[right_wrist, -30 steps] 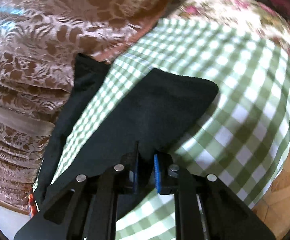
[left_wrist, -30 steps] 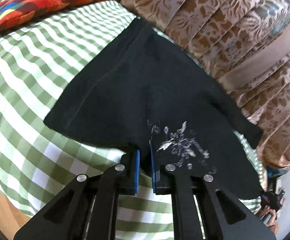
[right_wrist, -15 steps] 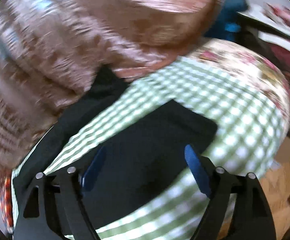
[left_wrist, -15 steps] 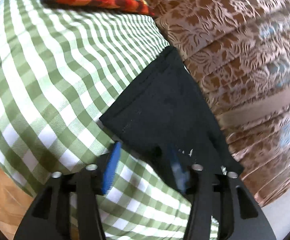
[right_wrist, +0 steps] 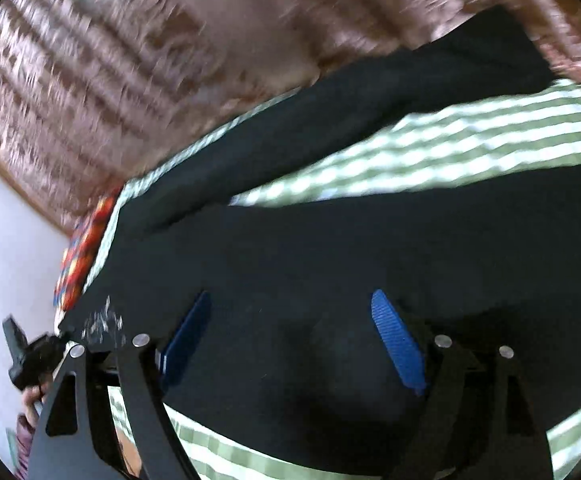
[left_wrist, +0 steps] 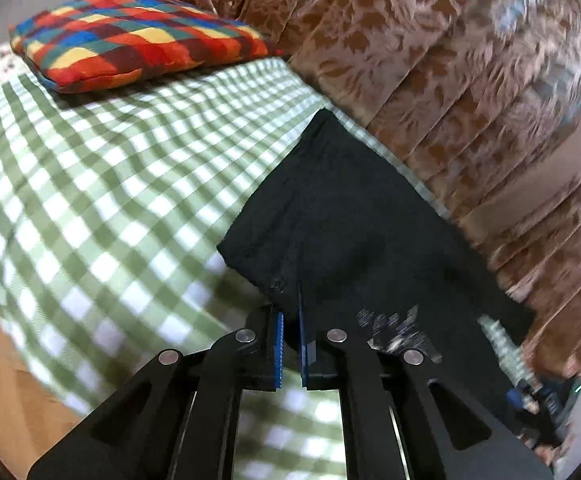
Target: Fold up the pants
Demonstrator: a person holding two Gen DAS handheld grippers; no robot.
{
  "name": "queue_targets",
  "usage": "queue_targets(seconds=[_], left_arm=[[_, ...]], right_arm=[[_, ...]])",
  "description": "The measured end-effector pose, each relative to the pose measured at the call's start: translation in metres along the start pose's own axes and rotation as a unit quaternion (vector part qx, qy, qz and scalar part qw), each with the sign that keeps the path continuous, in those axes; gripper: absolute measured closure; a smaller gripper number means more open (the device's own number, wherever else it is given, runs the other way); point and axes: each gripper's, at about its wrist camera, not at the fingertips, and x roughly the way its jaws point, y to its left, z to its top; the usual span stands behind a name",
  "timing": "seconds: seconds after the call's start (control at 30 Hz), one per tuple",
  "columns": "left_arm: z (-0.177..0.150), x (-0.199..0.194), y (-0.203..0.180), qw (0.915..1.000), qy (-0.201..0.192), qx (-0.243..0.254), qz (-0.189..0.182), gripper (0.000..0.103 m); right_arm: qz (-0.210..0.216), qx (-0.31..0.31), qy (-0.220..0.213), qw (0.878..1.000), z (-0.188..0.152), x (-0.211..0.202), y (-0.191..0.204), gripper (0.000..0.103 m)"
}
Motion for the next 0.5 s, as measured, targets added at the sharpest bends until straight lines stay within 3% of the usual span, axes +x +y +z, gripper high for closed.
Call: queue_targets(seconds=[0.07,0.1,0.27,0.37,0.5], left_arm=[[-0.007,0.019,0.011,0.9991,0.03,-0.002,0.031,0.098],[-0.011,0.029,0.019,0.9986,0.041,-0.015,0.029,0.098],[-0.005,0.017,0.018,0.9985,0.033,-0.015,0.041,0.086],[0.008,-0.002,0.01,0.9979,0.002,-0.001,0.064,0.084],[0.041,-0.014,-0.011,0.9983,-0.025,0.024,0.047,0.084]], right_arm=[[0.001,0.002,0.024,1.0,-0.01,0.017,-0.001,0.02],[-0.002,0.0,0.027,1.0,-0.013,0.023,-0.002,0.02],[0.003,-0.019,0.015,1.0,-0.016,0.024,-0.008,0.018],[0.009,-0.02,0.01,1.0,-0.017,0.025,-0.007,0.015],[0.0,-0.037,0.012,0.999,-0.018,0.025,-0.001,0.014]])
